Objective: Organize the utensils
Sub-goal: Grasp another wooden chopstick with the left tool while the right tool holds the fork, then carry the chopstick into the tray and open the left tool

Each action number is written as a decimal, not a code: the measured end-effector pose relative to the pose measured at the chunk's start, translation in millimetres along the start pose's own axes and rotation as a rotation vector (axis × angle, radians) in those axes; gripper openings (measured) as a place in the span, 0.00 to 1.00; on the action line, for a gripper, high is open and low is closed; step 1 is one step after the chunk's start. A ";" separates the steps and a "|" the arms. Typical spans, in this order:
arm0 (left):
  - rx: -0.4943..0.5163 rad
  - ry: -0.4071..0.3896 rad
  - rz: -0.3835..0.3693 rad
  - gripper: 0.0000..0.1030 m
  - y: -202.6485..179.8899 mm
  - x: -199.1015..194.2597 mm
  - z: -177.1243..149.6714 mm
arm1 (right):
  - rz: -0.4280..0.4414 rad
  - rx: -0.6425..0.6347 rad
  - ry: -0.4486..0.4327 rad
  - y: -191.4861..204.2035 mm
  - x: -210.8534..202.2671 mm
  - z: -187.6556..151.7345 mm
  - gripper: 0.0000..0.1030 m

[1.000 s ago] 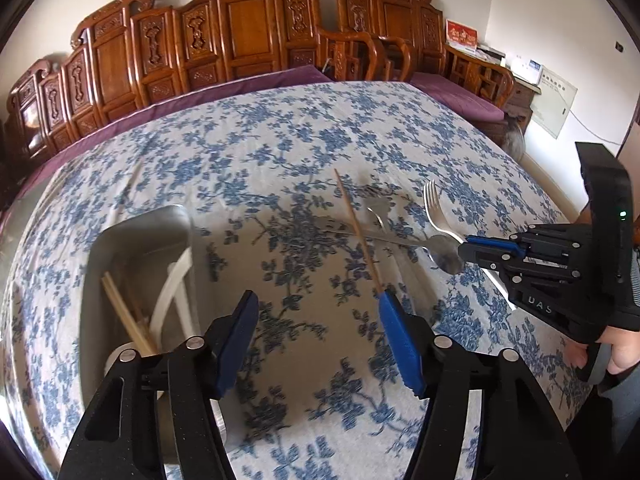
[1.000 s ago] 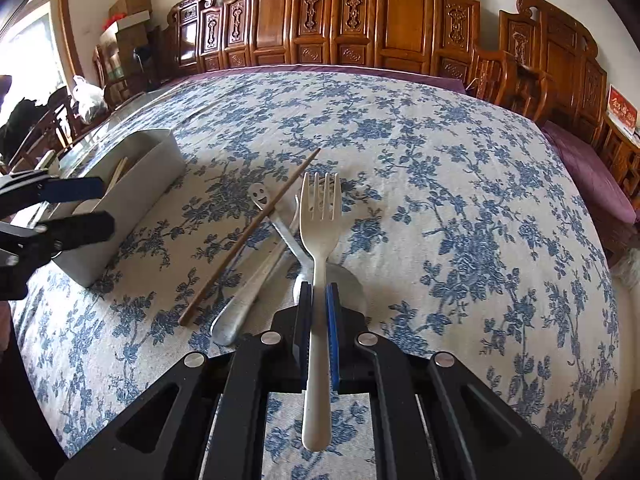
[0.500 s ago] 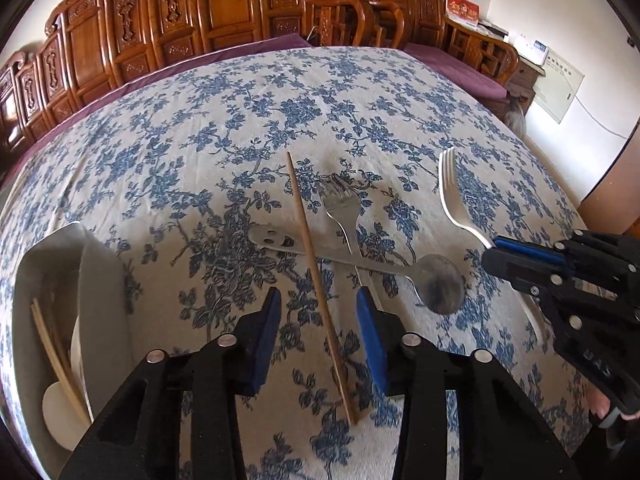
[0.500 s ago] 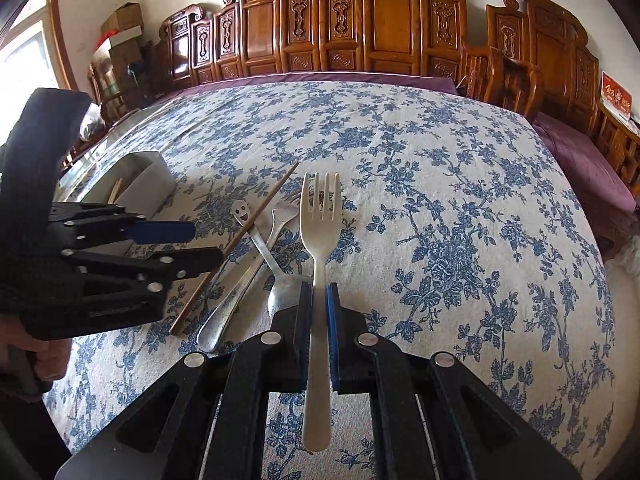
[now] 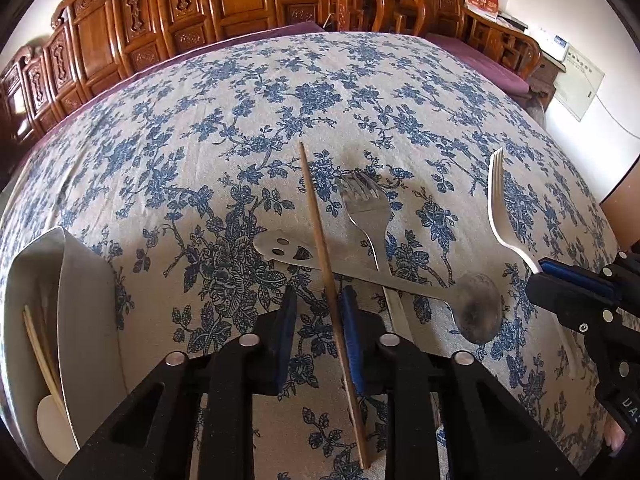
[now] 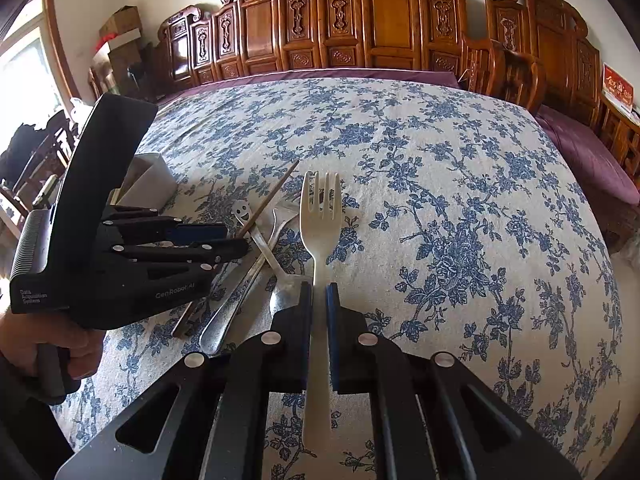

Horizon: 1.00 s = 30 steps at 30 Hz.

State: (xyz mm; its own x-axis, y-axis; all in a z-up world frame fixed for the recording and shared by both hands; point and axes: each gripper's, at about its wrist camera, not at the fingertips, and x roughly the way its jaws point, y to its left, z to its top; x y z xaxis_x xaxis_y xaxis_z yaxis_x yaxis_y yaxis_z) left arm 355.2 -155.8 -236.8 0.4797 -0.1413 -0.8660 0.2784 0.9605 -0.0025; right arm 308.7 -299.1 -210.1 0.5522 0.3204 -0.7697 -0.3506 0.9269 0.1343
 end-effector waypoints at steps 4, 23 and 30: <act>-0.002 0.007 0.003 0.05 2.6 -2.4 -2.8 | 0.002 -0.004 0.004 2.6 1.1 0.6 0.09; 0.013 -0.078 0.026 0.05 30.9 -73.5 -25.1 | 0.028 -0.045 -0.006 40.6 -4.7 4.3 0.09; 0.001 -0.093 0.039 0.05 41.7 -93.9 -37.6 | 0.021 -0.040 0.006 46.3 0.7 0.9 0.09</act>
State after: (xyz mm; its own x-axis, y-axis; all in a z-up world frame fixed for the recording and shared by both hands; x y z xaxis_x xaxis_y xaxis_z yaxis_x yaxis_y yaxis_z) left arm 290.5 -93.5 -174.4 0.5649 -0.1257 -0.8155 0.2587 0.9655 0.0304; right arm 293.6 -255.8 -203.9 0.5398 0.3385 -0.7707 -0.3918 0.9114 0.1258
